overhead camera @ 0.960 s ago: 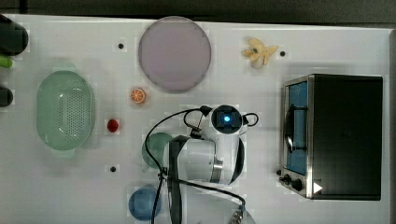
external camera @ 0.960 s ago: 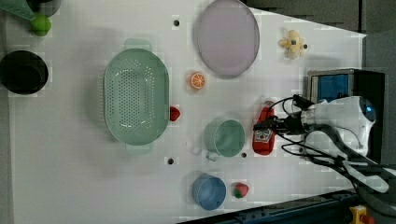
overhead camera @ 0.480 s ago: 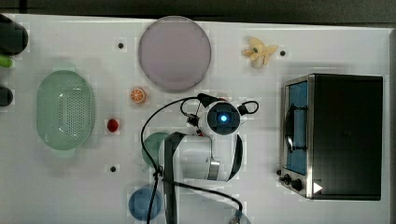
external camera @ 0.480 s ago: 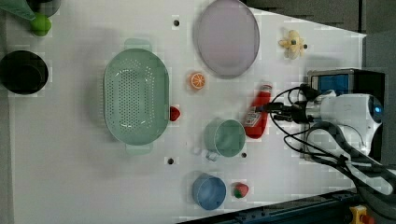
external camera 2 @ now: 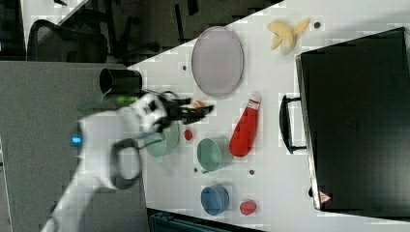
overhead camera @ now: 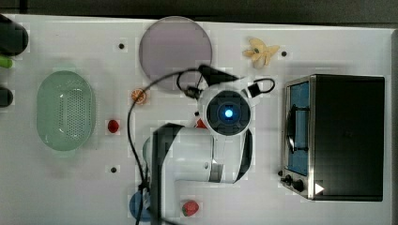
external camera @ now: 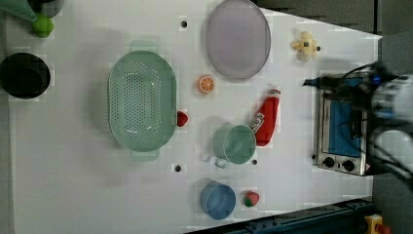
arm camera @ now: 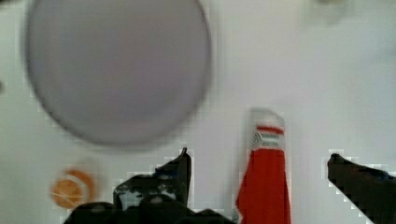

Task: Pick ketchup from plate and place it on table.

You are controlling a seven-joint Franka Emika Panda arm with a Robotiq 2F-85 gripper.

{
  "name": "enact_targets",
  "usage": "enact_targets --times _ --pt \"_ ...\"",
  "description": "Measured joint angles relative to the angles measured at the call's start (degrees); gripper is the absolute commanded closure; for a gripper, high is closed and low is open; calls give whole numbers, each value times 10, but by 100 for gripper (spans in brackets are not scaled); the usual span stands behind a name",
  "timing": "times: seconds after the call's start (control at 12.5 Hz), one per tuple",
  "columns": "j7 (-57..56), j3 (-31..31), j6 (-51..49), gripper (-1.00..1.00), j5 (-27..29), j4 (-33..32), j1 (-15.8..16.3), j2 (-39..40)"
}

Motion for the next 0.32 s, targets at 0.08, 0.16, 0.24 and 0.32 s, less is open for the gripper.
enact_targets --times 0.08,0.16,0.24,0.32 --pt "30 5 -55 -100 0 37 0 -17" --pt "60 9 -113 -100 -3 77 1 -29" --pt "89 11 -175 -100 -5 113 2 -40" --pt "119 12 -238 -100 -4 145 2 -49"
